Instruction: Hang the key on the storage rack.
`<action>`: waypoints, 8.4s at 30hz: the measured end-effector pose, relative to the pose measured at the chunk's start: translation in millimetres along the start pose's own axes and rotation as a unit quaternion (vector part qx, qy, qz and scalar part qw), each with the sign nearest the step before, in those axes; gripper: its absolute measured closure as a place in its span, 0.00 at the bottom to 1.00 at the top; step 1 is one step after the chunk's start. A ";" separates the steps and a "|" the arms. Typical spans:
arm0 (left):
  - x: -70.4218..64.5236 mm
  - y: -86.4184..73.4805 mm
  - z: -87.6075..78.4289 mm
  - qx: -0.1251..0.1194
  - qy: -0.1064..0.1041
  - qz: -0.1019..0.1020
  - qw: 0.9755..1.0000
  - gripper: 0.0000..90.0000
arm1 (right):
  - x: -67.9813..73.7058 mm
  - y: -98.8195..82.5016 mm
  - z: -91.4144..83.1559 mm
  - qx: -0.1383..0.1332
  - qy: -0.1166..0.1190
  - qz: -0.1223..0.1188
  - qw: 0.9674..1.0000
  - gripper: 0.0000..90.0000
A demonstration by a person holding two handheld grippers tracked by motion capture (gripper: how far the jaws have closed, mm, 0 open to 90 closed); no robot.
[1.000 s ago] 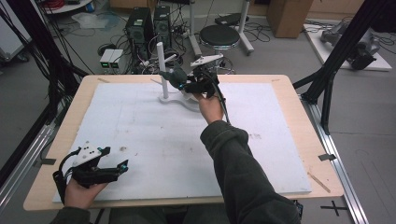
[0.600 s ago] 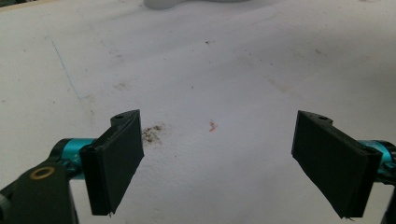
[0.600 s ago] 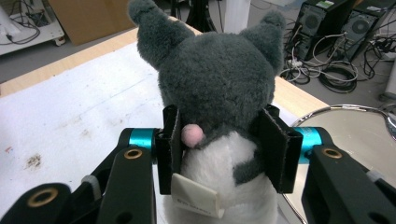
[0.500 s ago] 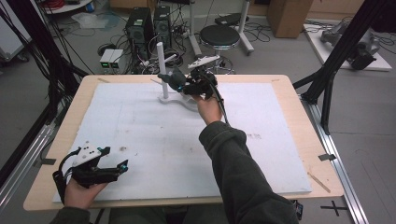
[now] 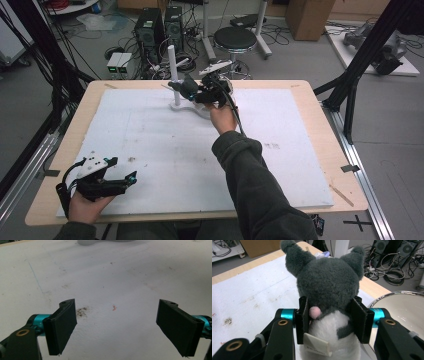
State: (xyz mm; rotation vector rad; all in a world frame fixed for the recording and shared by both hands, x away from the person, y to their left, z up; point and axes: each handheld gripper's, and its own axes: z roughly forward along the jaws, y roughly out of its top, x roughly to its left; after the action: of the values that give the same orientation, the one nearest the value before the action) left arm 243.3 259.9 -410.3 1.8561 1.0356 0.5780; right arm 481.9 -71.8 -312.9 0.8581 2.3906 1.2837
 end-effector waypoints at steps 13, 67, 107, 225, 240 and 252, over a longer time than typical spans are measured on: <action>-0.2 0.3 0.0 0.000 -0.001 0.002 1.000 0.19 | -2.2 -4.3 8.2 0.027 -0.001 0.012 1.000 0.60; 2.5 1.4 -0.7 -0.007 0.001 -0.005 1.000 0.19 | -4.0 -12.7 17.8 0.048 0.035 0.049 0.997 0.34; 0.2 1.7 0.8 -0.006 0.000 -0.002 1.000 0.19 | -11.0 -59.5 -24.0 -0.006 0.049 0.076 0.996 0.19; -4.7 4.0 2.5 -0.006 -0.005 0.002 1.000 0.19 | -19.3 -157.5 -107.7 0.004 0.016 0.085 0.996 0.14; -5.0 4.1 2.6 -0.006 -0.005 0.001 1.000 0.19 | -18.6 -173.3 -119.8 0.008 0.009 0.088 0.996 0.14; -5.4 4.3 2.8 -0.006 -0.005 0.003 1.000 0.19 | -18.7 -188.8 -129.2 0.007 0.002 0.086 0.996 0.13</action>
State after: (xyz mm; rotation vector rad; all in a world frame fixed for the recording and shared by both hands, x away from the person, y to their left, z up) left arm 244.3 253.0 -407.7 1.8509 1.0189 0.5757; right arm 361.6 -248.0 -397.7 1.0875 2.3758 1.3316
